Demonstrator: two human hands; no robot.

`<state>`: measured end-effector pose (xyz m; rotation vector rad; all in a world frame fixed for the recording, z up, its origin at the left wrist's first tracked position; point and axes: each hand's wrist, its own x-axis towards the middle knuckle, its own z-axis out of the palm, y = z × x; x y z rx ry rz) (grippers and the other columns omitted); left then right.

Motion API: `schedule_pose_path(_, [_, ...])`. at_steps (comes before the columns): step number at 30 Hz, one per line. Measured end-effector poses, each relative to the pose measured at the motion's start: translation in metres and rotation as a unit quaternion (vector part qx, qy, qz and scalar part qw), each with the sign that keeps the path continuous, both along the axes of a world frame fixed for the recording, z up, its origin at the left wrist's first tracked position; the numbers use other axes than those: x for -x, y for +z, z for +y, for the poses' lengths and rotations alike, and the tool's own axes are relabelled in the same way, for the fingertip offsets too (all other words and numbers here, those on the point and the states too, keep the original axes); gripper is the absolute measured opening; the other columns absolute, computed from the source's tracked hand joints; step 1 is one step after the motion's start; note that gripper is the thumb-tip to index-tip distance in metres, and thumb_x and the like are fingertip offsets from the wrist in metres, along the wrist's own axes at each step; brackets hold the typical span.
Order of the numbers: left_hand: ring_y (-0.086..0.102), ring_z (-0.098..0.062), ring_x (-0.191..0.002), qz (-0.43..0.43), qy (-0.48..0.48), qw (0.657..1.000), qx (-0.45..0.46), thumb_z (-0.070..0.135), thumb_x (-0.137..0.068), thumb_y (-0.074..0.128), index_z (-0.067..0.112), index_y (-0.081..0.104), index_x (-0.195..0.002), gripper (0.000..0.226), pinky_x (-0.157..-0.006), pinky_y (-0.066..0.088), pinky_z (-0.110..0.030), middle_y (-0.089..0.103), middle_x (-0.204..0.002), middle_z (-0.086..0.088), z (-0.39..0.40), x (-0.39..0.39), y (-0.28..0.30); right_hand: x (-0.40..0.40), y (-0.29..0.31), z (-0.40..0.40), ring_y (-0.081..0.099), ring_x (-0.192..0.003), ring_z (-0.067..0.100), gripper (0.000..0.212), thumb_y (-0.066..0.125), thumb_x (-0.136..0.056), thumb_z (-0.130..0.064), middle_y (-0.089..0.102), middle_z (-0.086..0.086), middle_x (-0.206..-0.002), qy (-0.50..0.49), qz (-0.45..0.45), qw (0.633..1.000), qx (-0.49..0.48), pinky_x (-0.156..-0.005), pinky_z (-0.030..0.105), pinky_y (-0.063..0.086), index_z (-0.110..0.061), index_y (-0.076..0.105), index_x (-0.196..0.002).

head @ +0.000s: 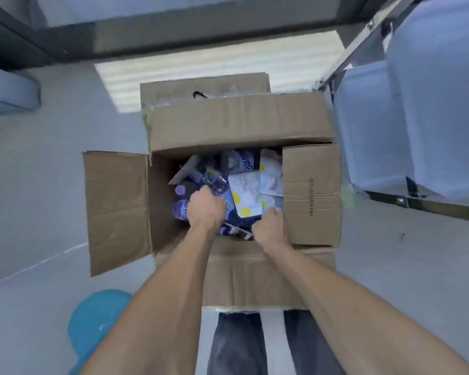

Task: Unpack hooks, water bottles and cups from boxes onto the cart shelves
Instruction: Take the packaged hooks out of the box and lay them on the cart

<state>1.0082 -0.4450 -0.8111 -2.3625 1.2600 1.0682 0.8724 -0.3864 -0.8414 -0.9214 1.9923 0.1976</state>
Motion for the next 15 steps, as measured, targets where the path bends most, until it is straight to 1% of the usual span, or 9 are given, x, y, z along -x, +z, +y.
schedule_pose_path(2, [0.056,-0.038,-0.11,0.018,-0.061,0.998,0.028,0.007,-0.089,0.047,0.001,0.056,-0.109,0.023,-0.083,0.041,-0.041,0.06,-0.117,-0.021,0.01,0.018,-0.032,-0.001,-0.019,0.007,0.049,-0.121,0.04,0.053,0.051,-0.083,-0.001,0.048,0.024,-0.133,-0.047,-0.003,0.998,0.041,-0.094,0.04,0.037,0.004,0.04,-0.134])
schedule_pose_path(4, [0.056,-0.037,-0.105,0.028,-0.124,0.991,0.048,0.003,-0.088,0.046,0.002,0.058,-0.108,0.024,-0.078,0.041,-0.043,0.06,-0.113,-0.019,0.022,0.034,-0.053,-0.008,-0.02,0.017,0.035,-0.133,0.037,0.076,0.051,-0.083,-0.002,0.033,0.022,-0.148,-0.06,0.001,0.995,0.082,-0.107,0.036,0.029,0.003,0.017,-0.151])
schedule_pose_path(6, [0.054,-0.037,-0.105,0.043,-0.148,0.987,0.053,0.002,-0.087,0.046,0.003,0.058,-0.111,0.027,-0.076,0.041,-0.045,0.058,-0.113,-0.018,0.029,0.046,-0.068,-0.017,-0.012,0.028,0.021,-0.142,0.034,0.086,0.052,-0.083,-0.005,0.019,0.021,-0.158,-0.057,0.022,0.991,0.123,-0.116,0.032,0.016,0.003,0.006,-0.154])
schedule_pose_path(8, [0.053,-0.037,-0.105,0.04,-0.15,0.987,0.045,0.002,-0.086,0.046,0.001,0.057,-0.108,0.025,-0.075,0.04,-0.046,0.056,-0.114,-0.018,0.03,0.054,-0.076,-0.02,0.0,0.034,0.012,-0.149,0.03,0.086,0.05,-0.082,-0.006,0.01,0.02,-0.162,-0.098,0.042,0.982,0.158,-0.121,0.029,0.007,0.002,0.004,-0.155])
schedule_pose_path(9, [0.053,-0.037,-0.105,0.038,-0.146,0.988,0.037,0.001,-0.086,0.046,0.001,0.057,-0.105,0.022,-0.074,0.04,-0.045,0.055,-0.113,-0.018,0.03,0.058,-0.078,-0.02,0.008,0.035,0.01,-0.15,0.028,0.085,0.048,-0.083,-0.006,0.008,0.019,-0.162,-0.12,0.046,0.976,0.176,-0.123,0.029,0.007,0.001,0.004,-0.155])
schedule_pose_path(12, [0.053,-0.037,-0.103,0.031,-0.134,0.99,0.02,0.0,-0.085,0.045,0.001,0.058,-0.104,0.022,-0.075,0.04,-0.044,0.055,-0.112,-0.017,0.032,0.067,-0.08,-0.007,0.021,0.037,0.017,-0.15,0.025,0.078,0.045,-0.086,-0.003,0.015,0.015,-0.163,-0.185,0.075,0.959,0.199,-0.123,0.037,0.015,-0.003,0.01,-0.156])
schedule_pose_path(13, [0.054,-0.037,-0.103,0.027,-0.134,0.991,0.015,-0.001,-0.085,0.045,0.002,0.058,-0.105,0.024,-0.075,0.041,-0.043,0.056,-0.112,-0.016,0.031,0.069,-0.079,0.009,0.019,0.034,0.024,-0.147,0.027,0.073,0.044,-0.089,-0.002,0.021,0.014,-0.161,-0.224,0.087,0.955,0.175,-0.121,0.039,0.019,-0.004,0.014,-0.155])
schedule_pose_path(14, [0.054,-0.037,-0.102,0.023,-0.135,0.99,0.014,-0.002,-0.084,0.045,0.003,0.058,-0.105,0.025,-0.074,0.04,-0.042,0.056,-0.111,-0.016,0.03,0.069,-0.079,0.024,0.017,0.026,0.03,-0.144,0.03,0.065,0.041,-0.093,-0.001,0.028,0.016,-0.158,-0.267,0.082,0.952,0.126,-0.119,0.038,0.022,-0.004,0.02,-0.154])
schedule_pose_path(15, [0.054,-0.036,-0.101,0.02,-0.136,0.99,0.018,-0.003,-0.084,0.045,0.003,0.058,-0.103,0.024,-0.072,0.039,-0.04,0.057,-0.11,-0.015,0.028,0.069,-0.079,0.038,0.013,0.024,0.036,-0.139,0.033,0.055,0.038,-0.097,-0.003,0.034,0.02,-0.154,-0.292,0.053,0.952,0.072,-0.113,0.036,0.025,-0.001,0.026,-0.151])
